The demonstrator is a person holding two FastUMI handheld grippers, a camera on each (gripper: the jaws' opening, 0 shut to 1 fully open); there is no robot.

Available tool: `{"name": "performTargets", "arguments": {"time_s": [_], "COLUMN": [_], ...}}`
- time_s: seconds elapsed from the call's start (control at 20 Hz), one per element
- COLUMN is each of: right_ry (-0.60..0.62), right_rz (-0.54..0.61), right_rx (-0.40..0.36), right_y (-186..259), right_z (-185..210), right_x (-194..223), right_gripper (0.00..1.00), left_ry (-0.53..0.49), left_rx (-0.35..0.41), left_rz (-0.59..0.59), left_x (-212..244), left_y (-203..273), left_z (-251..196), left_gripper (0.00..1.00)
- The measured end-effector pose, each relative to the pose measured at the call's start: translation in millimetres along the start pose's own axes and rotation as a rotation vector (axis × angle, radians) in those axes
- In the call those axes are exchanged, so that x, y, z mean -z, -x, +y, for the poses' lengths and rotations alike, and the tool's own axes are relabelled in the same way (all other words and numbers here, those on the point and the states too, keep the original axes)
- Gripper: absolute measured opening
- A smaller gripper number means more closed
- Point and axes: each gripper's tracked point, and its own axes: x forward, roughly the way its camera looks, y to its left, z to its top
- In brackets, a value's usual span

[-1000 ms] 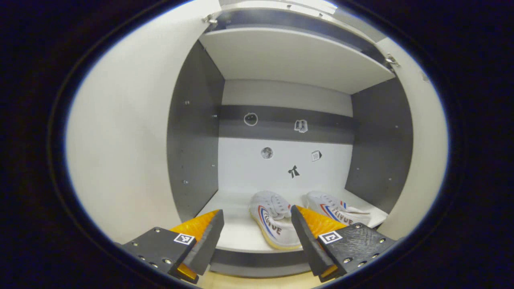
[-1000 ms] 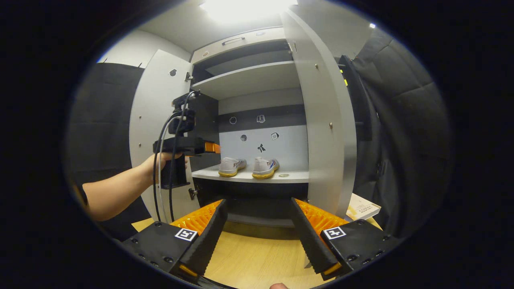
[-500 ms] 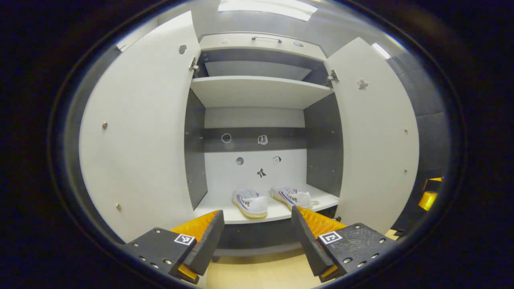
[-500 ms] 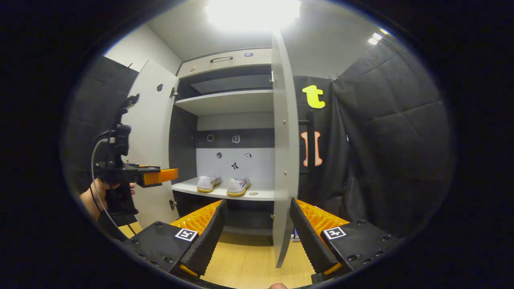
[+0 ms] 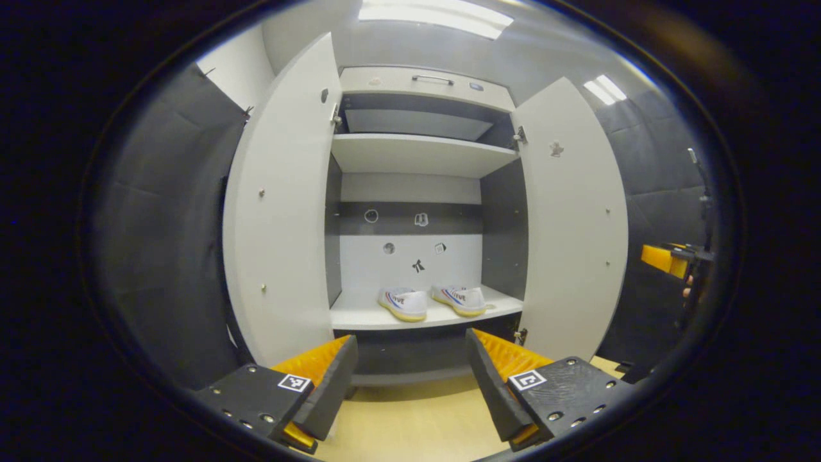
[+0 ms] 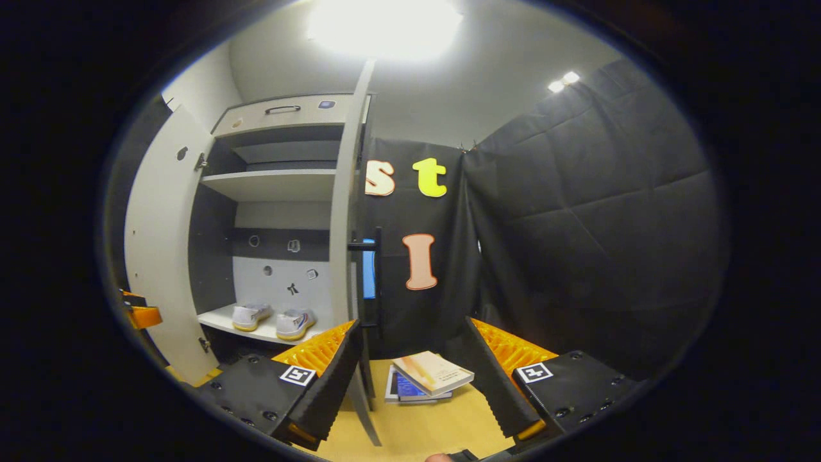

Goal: Grab one shoe with the right hand and put it into the shoe cabinet, grab the other shoe with the left hand and put it into the shoe cabinet; then close the right door with the right hand and the left door with the left hand.

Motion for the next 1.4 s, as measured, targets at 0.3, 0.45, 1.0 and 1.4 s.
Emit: {"name": "performTargets", "arguments": {"time_s": [0.3,0.45,1.0,1.4], "right_ry": [0.046,0.07,0.015,-0.011], "right_rz": [0.041,0.043,0.043,0.029], "right_rx": [0.085,0.118,-0.052,-0.216], "right_y": [-40.7,-44.6,-26.8,-28.1], "right_z": [-2.6,0.3,66.8,134.6], "right_x": [10.9,11.0,9.9,12.1], "right_gripper": [0.98,0.96,0.96,0.96], "left_ry": [0.055,0.065,0.077,0.054], "left_rx": [-0.06,-0.108,-0.248,-0.327], "left_rz": [0.011,0.008,-0.042,-0.016], "left_x": [5.2,1.4,-13.7,-9.9], "left_y": [37.8,53.0,75.6,91.3], "left_z": [30.7,54.7,117.5,142.4], "left_gripper": [0.96,0.95,0.96,0.95]}}
